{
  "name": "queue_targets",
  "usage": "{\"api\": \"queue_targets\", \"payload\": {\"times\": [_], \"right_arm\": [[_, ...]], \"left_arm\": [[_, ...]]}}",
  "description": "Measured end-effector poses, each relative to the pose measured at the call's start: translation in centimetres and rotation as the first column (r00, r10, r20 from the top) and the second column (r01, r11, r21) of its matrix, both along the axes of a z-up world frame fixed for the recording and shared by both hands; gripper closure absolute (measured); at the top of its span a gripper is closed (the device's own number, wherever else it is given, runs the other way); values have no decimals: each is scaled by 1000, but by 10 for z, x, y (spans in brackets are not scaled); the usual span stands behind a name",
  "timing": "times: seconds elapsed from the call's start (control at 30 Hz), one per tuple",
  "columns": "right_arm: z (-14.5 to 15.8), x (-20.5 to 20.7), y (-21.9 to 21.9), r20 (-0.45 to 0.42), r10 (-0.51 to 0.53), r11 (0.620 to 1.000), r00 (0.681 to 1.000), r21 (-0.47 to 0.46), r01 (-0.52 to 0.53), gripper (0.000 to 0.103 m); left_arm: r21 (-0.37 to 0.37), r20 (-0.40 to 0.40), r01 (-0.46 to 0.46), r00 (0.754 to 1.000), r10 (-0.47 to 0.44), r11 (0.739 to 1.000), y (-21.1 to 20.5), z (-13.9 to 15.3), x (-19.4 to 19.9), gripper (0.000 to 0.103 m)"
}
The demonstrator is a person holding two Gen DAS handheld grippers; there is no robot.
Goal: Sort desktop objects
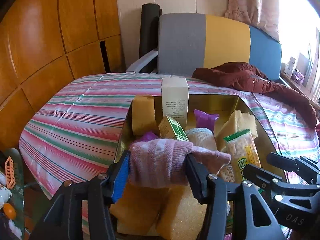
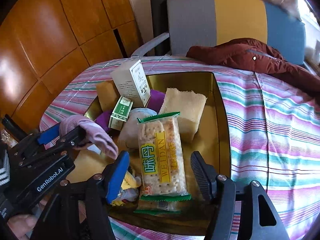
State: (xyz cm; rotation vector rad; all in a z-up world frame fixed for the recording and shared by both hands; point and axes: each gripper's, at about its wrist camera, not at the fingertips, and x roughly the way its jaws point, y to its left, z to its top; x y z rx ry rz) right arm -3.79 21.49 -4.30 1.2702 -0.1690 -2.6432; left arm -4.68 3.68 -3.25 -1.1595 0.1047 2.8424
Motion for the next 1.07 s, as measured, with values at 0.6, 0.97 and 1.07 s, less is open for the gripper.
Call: {"api": "queue_targets", "payload": {"times": [0.6,0.97,1.07], "right_arm": [[12,36,-14,-85,-5,995,996,97,14,30],[11,45,-8,-89,-31,993,996,107,40,28],[17,48,1,-111,-62,992,992,105,74,27]], "left_arm": [[38,-151,-11,988,17,999,-4,55,40,20],[-34,-166,-25,986,19,999,-3,51,46,32],[-32,-146,-25,989,20,999,-3,51,44,32]]}}
